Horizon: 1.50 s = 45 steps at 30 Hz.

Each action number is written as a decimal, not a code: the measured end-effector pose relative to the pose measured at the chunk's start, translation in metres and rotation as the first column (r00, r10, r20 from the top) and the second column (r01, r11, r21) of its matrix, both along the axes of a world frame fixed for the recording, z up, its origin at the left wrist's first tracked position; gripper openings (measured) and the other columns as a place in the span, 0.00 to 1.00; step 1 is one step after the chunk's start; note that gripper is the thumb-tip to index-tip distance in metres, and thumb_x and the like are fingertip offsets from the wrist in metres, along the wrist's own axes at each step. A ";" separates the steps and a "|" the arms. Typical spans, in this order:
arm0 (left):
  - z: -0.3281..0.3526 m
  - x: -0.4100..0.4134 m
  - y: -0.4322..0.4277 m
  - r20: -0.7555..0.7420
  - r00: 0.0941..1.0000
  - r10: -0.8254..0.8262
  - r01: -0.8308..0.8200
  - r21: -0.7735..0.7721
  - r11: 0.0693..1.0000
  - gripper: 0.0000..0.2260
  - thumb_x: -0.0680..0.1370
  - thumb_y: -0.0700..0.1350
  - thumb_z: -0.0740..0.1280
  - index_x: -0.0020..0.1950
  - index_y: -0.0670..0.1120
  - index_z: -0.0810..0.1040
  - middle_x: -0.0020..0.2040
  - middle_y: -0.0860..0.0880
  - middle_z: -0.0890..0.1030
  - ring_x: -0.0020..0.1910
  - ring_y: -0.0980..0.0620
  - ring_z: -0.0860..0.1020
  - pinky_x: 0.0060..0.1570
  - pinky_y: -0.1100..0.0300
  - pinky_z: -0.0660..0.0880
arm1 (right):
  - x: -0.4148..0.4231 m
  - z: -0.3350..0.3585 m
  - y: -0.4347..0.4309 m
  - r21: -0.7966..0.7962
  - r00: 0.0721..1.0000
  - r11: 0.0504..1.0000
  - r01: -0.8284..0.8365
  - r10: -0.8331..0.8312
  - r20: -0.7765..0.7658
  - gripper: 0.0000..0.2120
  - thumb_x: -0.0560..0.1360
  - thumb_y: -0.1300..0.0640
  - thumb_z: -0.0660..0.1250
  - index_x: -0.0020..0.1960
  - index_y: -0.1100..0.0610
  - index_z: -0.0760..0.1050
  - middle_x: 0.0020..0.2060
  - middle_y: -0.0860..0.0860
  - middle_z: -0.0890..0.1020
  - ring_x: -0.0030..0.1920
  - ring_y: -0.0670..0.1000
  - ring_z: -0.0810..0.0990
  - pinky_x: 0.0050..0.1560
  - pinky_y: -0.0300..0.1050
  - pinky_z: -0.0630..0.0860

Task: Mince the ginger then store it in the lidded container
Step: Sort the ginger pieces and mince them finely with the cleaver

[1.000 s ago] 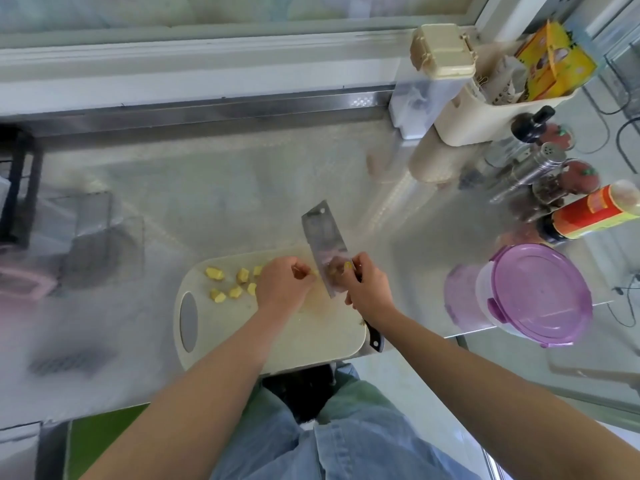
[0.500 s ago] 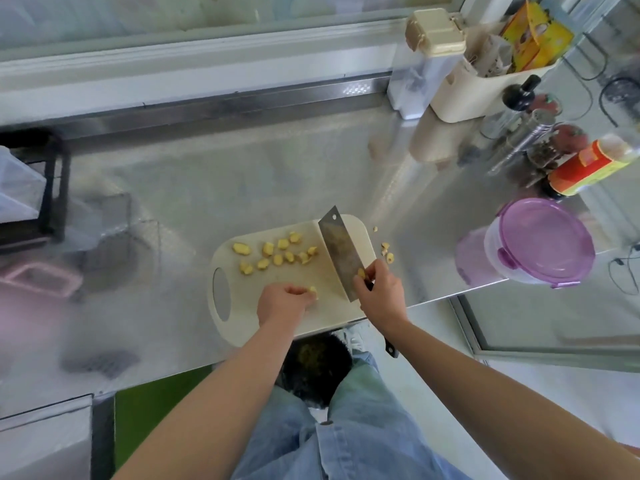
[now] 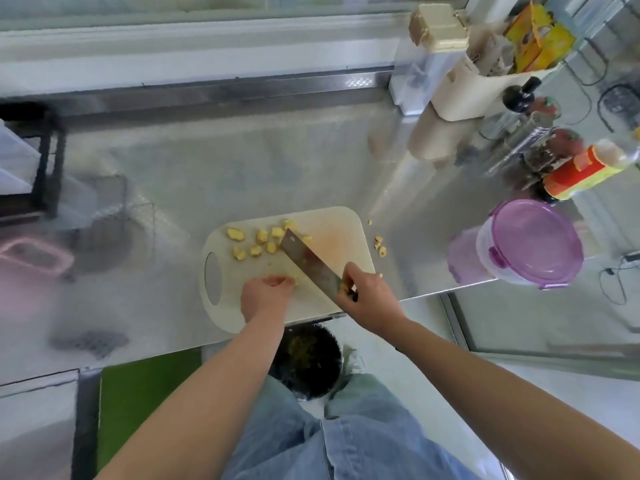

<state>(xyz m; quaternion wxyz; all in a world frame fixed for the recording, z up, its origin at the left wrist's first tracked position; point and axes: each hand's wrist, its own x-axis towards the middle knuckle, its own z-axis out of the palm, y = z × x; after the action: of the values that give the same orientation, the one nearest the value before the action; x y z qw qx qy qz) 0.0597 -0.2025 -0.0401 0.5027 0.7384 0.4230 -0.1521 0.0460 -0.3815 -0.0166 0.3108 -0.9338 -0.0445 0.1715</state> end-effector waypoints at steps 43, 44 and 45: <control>0.000 -0.016 -0.003 -0.050 0.987 0.152 -0.151 0.021 0.988 0.05 0.70 0.48 0.74 0.38 0.47 0.84 0.35 0.50 0.84 0.39 0.49 0.82 0.38 0.62 0.69 | 0.025 0.007 0.029 -0.228 0.906 0.879 -0.419 0.421 -0.039 0.05 0.79 0.57 0.56 0.44 0.55 0.63 0.30 0.50 0.69 0.30 0.53 0.67 0.28 0.43 0.58; 0.000 -0.016 -0.003 -0.056 0.986 0.159 -0.158 0.017 0.987 0.05 0.70 0.48 0.74 0.37 0.47 0.84 0.35 0.51 0.83 0.39 0.50 0.82 0.37 0.62 0.69 | 0.025 0.007 0.029 -0.223 0.906 0.880 -0.419 0.423 -0.032 0.05 0.79 0.57 0.56 0.44 0.55 0.63 0.30 0.50 0.69 0.31 0.53 0.68 0.28 0.43 0.58; 0.000 -0.016 -0.003 -0.061 0.984 0.166 -0.165 0.010 0.986 0.05 0.70 0.48 0.74 0.37 0.47 0.84 0.35 0.51 0.84 0.39 0.50 0.82 0.36 0.62 0.69 | 0.026 0.007 0.029 -0.223 0.904 0.879 -0.421 0.426 -0.030 0.05 0.78 0.57 0.56 0.44 0.55 0.63 0.30 0.50 0.69 0.31 0.53 0.68 0.29 0.43 0.59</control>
<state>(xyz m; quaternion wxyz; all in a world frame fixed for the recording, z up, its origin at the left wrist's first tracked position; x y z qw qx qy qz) 0.0439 -0.2052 -0.0404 0.4983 0.6971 0.4985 -0.1313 0.0722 -0.3525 -0.0100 0.1579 -0.9322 -0.2310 0.2297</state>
